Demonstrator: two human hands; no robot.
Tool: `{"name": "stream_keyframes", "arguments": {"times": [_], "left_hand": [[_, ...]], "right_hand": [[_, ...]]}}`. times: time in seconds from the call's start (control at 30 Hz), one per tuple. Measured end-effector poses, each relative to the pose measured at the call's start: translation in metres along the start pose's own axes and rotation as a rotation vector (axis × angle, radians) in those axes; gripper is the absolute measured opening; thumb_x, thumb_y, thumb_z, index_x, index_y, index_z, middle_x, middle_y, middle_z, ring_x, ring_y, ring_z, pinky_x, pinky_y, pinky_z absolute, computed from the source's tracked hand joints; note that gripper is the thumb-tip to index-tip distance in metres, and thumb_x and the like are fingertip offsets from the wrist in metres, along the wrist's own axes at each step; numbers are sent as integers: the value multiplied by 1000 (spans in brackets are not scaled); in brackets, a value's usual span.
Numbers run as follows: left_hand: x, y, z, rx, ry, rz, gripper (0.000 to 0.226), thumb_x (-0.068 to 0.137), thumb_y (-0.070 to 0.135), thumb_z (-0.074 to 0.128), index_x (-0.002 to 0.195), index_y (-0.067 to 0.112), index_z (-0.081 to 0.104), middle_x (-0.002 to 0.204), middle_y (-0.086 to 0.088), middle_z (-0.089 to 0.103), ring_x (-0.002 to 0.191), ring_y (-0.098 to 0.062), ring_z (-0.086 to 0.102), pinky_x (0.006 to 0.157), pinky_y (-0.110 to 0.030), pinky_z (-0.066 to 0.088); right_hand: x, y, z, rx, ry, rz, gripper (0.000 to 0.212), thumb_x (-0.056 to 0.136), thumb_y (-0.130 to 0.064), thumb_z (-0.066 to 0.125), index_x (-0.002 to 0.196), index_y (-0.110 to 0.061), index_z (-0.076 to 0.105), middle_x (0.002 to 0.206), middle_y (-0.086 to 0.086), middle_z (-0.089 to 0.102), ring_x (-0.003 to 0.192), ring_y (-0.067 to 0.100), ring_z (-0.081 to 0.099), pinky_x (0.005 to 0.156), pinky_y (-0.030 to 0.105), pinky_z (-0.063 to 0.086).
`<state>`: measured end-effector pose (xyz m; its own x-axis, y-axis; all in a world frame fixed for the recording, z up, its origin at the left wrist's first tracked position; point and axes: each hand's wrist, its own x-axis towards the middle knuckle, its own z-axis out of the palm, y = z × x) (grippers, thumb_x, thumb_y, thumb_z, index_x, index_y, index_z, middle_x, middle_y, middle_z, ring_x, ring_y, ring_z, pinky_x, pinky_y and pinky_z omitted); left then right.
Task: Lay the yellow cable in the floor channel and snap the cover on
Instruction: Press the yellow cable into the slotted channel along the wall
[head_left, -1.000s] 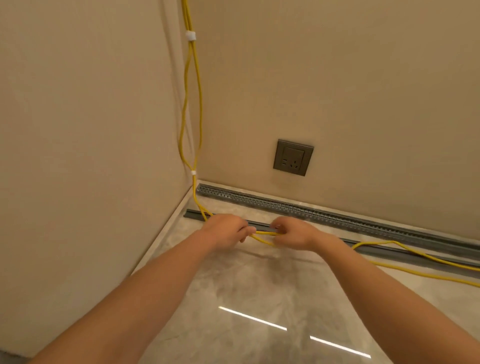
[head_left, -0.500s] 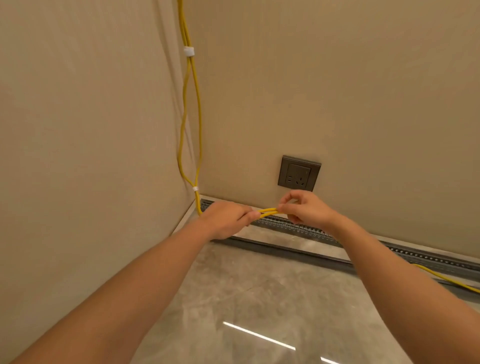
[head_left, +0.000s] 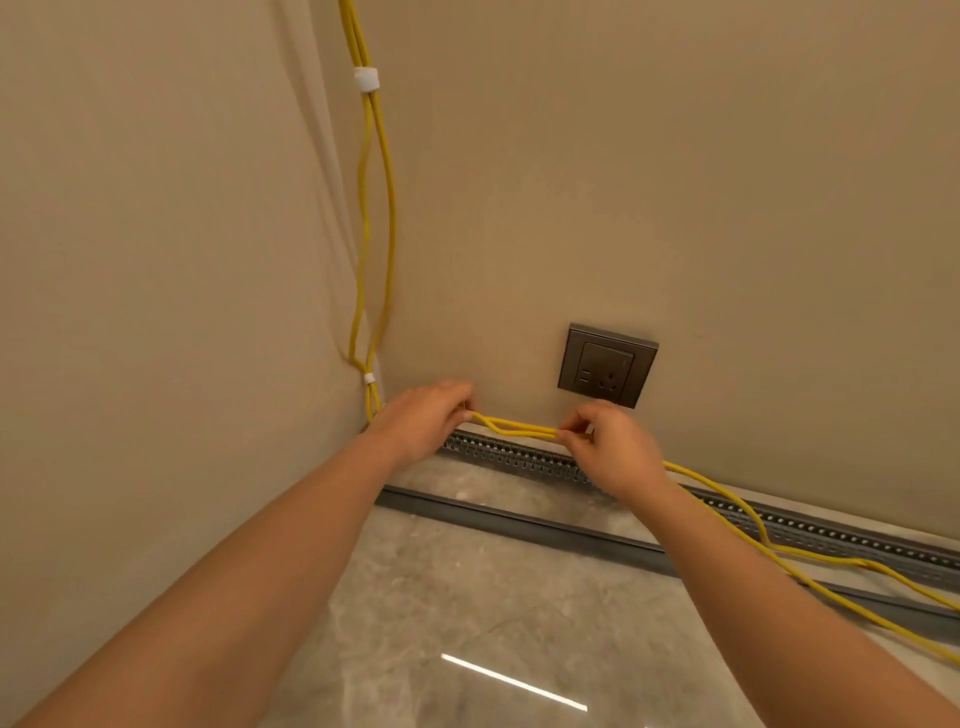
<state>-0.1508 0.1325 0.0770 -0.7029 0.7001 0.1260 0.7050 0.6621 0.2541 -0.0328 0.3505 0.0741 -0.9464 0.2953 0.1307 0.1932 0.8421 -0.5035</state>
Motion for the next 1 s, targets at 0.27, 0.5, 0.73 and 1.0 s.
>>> {"name": "stream_keyframes", "arguments": {"times": [0.27,0.5,0.73,1.0], "left_hand": [[15,-21,31,191,-56,137,13,97,20,49,105,21,59,111,-4,56,90,-31,63,68,-39,49],[13,-37,45,120,-11,181,19,89,12,61,102,19,72,101,-3,68,96,-26,63,73,-38,53],[-9,-39,57,124,120,228,30,70,6,80,96,20,76,87,1,71,81,-24,68,62,-31,54],[-9,-17,54,194,48,300,38,57,5,86,91,23,80,80,3,72,72,-22,68,57,-29,52]], "right_hand": [[15,18,37,-13,-77,-2,13,89,-17,60,94,-19,72,101,0,63,92,23,62,70,29,46],[12,23,52,8,-128,5,17,88,-13,59,96,-20,71,104,-1,64,92,22,63,76,34,51],[-2,26,50,29,-156,-78,15,86,-11,58,94,-19,68,102,-3,64,91,19,61,72,32,50],[-12,34,40,-32,-161,-55,18,85,-9,57,94,-18,70,103,-2,66,95,20,60,75,32,50]]}}
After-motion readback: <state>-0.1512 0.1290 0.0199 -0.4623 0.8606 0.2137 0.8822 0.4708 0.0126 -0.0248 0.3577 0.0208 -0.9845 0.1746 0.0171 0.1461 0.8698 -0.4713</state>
